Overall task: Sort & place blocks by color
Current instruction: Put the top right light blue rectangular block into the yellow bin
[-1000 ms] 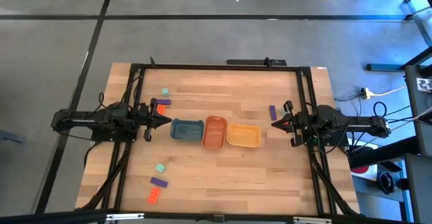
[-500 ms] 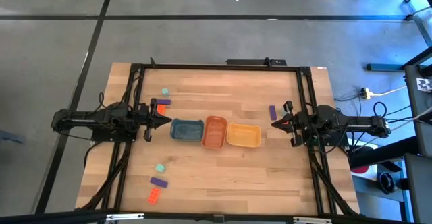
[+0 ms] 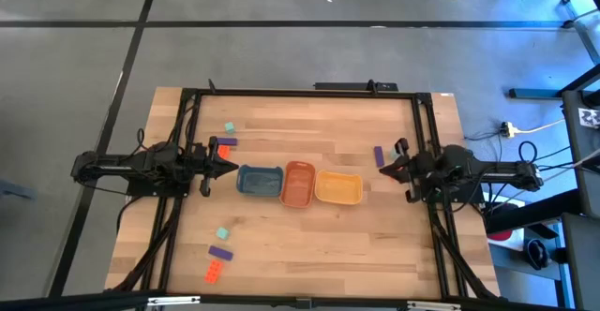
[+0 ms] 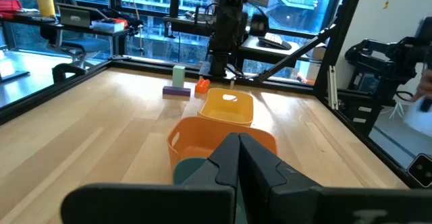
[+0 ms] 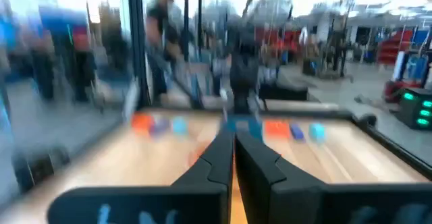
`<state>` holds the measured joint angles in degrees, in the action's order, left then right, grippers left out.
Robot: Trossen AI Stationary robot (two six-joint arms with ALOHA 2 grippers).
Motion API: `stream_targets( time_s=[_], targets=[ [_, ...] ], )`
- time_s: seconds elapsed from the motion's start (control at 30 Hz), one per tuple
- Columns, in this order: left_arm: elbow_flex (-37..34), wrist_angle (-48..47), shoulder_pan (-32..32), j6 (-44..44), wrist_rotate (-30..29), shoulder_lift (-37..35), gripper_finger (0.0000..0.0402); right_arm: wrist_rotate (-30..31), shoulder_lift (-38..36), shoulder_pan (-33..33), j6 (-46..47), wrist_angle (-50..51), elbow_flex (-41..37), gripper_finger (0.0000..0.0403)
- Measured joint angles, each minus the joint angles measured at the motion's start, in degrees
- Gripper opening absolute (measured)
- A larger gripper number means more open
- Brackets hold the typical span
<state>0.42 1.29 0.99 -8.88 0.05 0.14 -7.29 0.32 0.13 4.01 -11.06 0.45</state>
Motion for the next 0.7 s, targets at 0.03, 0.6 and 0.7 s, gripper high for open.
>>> stream_targets(
  time_s=[0.03,0.6,0.7],
  targets=[
    [0.0,0.0,-0.01,0.0,0.01,0.01,0.0,-0.04,0.0,-0.01,4.27,-6.03,0.0,0.002],
    [0.01,0.01,0.01,0.02,0.0,0.0,0.0,25.84,24.38,-0.08,26.04,20.97,35.14,0.0026],
    [0.01,-0.01,-0.02,0.02,0.01,0.0,0.0,28.78,33.92,-0.53,30.63,33.22,42.33,0.0052]
  ],
)
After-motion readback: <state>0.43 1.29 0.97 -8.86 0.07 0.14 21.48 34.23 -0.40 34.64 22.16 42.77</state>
